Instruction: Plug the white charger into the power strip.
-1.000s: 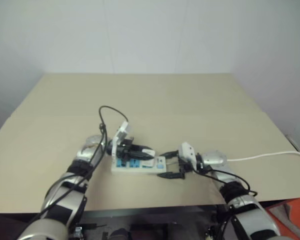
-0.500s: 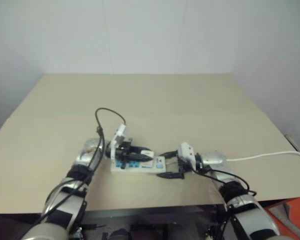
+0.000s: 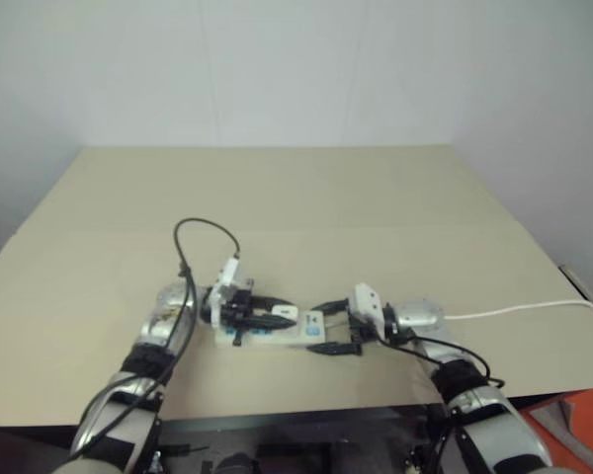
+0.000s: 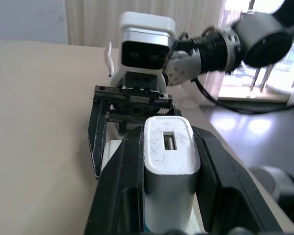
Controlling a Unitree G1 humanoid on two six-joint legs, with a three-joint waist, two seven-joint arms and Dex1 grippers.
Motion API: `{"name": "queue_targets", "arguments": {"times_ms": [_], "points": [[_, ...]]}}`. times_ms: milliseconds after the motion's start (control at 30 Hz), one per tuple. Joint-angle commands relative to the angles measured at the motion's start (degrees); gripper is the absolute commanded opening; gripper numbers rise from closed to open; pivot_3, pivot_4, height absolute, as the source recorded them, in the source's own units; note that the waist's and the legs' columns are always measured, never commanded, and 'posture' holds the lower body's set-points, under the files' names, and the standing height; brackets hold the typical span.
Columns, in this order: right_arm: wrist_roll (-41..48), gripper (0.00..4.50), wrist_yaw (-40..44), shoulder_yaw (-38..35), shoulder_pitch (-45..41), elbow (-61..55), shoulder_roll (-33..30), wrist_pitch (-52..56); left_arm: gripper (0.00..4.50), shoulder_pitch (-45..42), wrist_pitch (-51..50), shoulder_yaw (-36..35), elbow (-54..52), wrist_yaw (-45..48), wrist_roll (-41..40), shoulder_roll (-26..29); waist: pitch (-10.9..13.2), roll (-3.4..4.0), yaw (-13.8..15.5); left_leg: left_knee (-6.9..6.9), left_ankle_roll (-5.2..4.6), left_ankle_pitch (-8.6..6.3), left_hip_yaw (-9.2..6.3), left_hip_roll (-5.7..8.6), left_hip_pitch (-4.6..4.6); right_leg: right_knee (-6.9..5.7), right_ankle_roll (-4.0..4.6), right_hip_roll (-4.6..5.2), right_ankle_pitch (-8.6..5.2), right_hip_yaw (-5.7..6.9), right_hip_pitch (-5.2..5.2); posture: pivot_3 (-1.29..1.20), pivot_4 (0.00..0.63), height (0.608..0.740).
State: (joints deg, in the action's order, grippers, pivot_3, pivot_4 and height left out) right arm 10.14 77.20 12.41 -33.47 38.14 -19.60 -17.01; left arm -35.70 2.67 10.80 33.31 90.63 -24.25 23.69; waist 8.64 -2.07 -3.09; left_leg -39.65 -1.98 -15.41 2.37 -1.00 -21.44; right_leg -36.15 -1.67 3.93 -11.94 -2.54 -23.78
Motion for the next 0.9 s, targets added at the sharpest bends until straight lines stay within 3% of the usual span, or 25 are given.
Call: {"name": "queue_targets", "arguments": {"times_ms": [33, 333, 633, 900], "points": [[-1.90, 3.40, -1.84, -0.26, 0.84, 1.49, -1.01, 0.92, 1.02, 2.08, -0.75, 1.25, 3.57, -0.28, 4.29, 0.67, -0.01, 0.01, 0.04, 0.02, 0.00, 0.00, 0.00, 0.00, 0.11, 0.03, 0.00, 0.00, -0.01, 0.00, 0.13, 0.00, 0.150, 0.740], [-2.12, 3.40, -2.64, 0.18, 1.87, 0.90, -1.19, 0.49, 1.02, 2.94, 2.64, 3.04, 9.03, -2.55, 9.48, 2.26, -0.46, 0.13, 0.28, 0.33, 0.00, 0.00, 0.00, 0.01, 0.93, 0.16, 0.05, 0.03, -0.09, 0.00, 0.87, 0.00, 0.150, 0.740], [-2.65, 3.40, -3.46, 0.68, 1.25, 1.87, -0.76, -0.29, 1.02, 1.53, -5.09, 0.93, 9.41, -4.16, 6.58, 1.78, -0.75, 0.35, 0.32, 0.58, 0.00, 0.00, -0.01, 0.00, 1.35, 0.18, -0.16, -0.02, -0.39, 0.00, 1.24, 0.00, 0.150, 0.740], [-2.96, 3.40, -3.61, 0.67, 1.18, 2.29, -0.53, -0.70, 3.65, 2.04, -3.84, -0.45, 8.15, -1.52, 7.15, 2.60, -0.83, 0.51, 0.28, 0.67, 0.00, 0.00, -0.01, -0.05, 1.36, 0.21, -0.17, -0.01, -0.44, -0.04, 1.20, 0.00, 0.150, 0.740]]}}
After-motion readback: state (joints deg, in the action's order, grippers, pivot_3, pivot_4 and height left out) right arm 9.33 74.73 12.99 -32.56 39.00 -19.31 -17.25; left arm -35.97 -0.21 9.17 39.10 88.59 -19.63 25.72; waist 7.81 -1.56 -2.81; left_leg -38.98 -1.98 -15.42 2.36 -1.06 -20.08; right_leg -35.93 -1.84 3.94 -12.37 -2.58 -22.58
